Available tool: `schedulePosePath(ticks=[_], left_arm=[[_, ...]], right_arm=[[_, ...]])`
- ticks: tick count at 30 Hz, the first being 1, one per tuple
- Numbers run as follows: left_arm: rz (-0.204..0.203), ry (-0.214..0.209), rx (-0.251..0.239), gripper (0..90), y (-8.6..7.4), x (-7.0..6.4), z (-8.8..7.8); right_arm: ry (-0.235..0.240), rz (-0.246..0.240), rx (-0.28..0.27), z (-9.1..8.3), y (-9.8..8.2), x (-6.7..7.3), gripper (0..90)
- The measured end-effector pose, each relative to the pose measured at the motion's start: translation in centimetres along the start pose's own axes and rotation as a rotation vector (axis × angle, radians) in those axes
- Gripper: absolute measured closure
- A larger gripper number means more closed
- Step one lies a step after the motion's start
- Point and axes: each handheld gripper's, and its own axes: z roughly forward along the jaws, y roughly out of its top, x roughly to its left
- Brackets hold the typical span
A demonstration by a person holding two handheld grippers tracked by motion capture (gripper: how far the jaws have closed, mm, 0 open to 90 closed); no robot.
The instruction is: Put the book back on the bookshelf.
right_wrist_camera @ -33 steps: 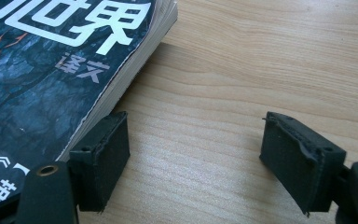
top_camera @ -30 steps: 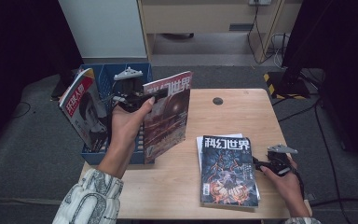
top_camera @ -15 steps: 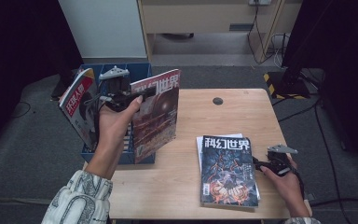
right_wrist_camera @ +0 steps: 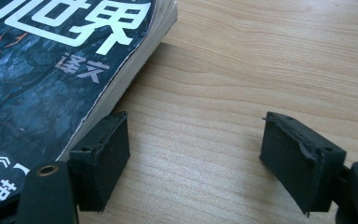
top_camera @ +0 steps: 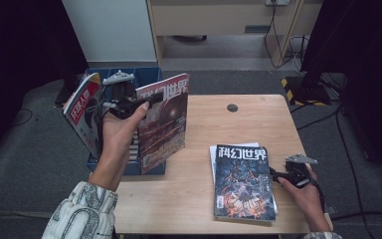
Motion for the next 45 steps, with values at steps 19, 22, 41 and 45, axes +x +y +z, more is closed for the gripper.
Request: schedulePosePath(ticks=[19,22,41,45], left_arm=[[-0.003,0.038,-0.014,83.7,0.2,1.3,-2.1],[-0.006,0.043,-0.017,83.7,0.2,1.6,-2.6],[-0.023,0.090,-0.036,83.7,0.4,3.6,-5.4],[-0.024,0.099,-0.039,83.7,0.3,4.0,-5.9]], right_arm=[[0.000,0.000,0.000,0.0,0.0,0.0,23.6],[0.000,0.000,0.000,0.0,0.0,0.0,23.6],[0.000,0.000,0.000,0.0,0.0,0.0,23.6],[0.000,0.000,0.000,0.0,0.0,0.0,23.6]])
